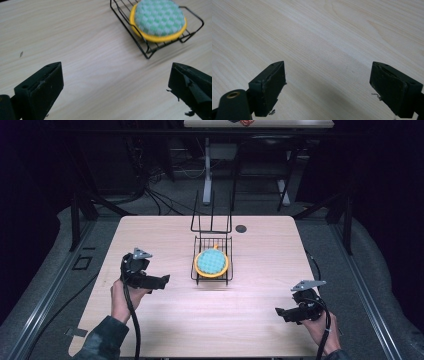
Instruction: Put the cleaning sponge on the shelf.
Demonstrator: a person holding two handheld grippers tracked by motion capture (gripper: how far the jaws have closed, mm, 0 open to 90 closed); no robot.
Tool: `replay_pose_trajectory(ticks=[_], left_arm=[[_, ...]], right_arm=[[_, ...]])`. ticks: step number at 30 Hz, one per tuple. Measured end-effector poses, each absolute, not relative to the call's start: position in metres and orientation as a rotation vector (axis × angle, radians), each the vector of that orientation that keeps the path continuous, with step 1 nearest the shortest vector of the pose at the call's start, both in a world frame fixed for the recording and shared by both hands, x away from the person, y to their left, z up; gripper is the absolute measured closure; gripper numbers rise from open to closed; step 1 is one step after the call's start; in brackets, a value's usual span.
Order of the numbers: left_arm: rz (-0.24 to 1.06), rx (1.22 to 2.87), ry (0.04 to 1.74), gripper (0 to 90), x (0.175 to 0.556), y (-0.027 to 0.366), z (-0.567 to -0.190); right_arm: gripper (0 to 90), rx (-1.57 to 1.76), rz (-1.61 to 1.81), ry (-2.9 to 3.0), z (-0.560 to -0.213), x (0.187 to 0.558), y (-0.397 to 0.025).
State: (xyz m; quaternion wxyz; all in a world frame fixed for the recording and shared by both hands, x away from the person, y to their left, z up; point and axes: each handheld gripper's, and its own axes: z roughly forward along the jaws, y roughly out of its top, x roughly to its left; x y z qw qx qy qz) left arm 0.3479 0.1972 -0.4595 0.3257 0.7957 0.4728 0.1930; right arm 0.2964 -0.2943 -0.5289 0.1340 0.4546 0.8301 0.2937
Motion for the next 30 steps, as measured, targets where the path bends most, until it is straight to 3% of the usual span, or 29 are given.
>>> replay_pose_trajectory(ticks=[10, 30], left_arm=[[0.477, 2.101, 1.282, 0.0, 0.323, 0.214, -0.475], [0.374, 2.128, 1.358, 0.0, 0.291, 0.238, -0.534]], right_arm=[[8.3, 1.31, 0.846, 2.399, -0.528, 0.296, -0.294], [8.8, 1.3, 0.814, 2.406, -0.532, 0.297, -0.294]])
